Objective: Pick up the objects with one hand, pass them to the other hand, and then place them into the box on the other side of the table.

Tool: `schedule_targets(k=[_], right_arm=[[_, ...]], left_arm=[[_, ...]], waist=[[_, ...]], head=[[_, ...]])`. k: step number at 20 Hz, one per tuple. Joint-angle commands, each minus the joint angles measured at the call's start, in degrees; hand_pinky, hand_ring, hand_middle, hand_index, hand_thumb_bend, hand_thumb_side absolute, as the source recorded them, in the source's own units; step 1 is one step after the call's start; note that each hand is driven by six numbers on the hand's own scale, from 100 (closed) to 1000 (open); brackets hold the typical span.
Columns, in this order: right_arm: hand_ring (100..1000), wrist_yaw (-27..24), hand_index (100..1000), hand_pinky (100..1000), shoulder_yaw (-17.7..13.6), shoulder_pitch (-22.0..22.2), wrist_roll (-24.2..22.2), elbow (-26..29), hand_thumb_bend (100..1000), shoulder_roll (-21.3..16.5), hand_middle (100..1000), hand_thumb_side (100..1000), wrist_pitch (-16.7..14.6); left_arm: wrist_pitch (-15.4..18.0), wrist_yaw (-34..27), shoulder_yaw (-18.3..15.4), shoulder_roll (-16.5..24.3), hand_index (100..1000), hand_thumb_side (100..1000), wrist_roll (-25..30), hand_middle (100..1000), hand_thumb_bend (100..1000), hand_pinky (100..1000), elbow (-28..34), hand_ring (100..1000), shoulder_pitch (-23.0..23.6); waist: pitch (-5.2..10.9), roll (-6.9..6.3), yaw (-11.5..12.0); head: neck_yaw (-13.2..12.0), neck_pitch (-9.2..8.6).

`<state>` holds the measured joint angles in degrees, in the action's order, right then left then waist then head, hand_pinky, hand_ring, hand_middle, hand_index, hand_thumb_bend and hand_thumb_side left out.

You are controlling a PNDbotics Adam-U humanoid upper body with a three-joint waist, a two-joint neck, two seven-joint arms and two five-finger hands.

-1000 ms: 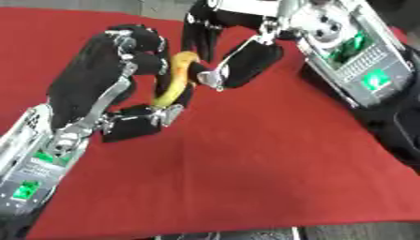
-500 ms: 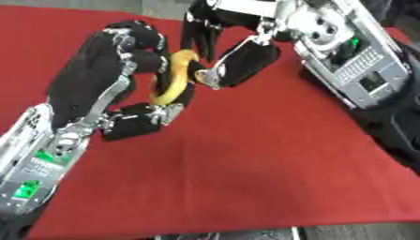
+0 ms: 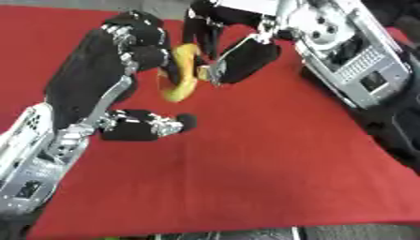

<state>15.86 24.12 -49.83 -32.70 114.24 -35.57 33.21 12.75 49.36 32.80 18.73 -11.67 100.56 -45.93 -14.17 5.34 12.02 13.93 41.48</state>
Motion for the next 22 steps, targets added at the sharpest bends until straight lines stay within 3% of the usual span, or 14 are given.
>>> schedule_targets(k=[1, 12, 22], right_arm=[[460, -0.31, 447, 643, -0.94, -1.09, -0.16, 0.35, 100, -1.21, 369, 100, 0.49], [462, -0.45, 441, 637, -1.15, -1.19, -0.45, 0.35, 100, -1.22, 366, 100, 0.92], [461, -0.56, 436, 634, -1.43, -0.97, 0.17, 0.35, 100, -1.16, 367, 100, 1.55]], left_arm=[[-1.38, 1.68, -0.51, -0.07, 825, 175, -0.69, 744, 963, 761, 0.97, 774, -1.19], [-9.78, 5.23, -1.17, -0.17, 850, 155, -7.36, 747, 1000, 771, 0.72, 787, -1.03], [-10.71, 3.63, -0.99, 0.11, 821, 185, -9.19, 720, 981, 755, 0.61, 766, -0.55]], waist=[[1.35, -0.33, -0.1], [1.31, -0.32, 0.01], [1.25, -0.35, 0.07]], head=[[-0.1, -0.41], [-0.16, -0.69], [-0.07, -0.81]])
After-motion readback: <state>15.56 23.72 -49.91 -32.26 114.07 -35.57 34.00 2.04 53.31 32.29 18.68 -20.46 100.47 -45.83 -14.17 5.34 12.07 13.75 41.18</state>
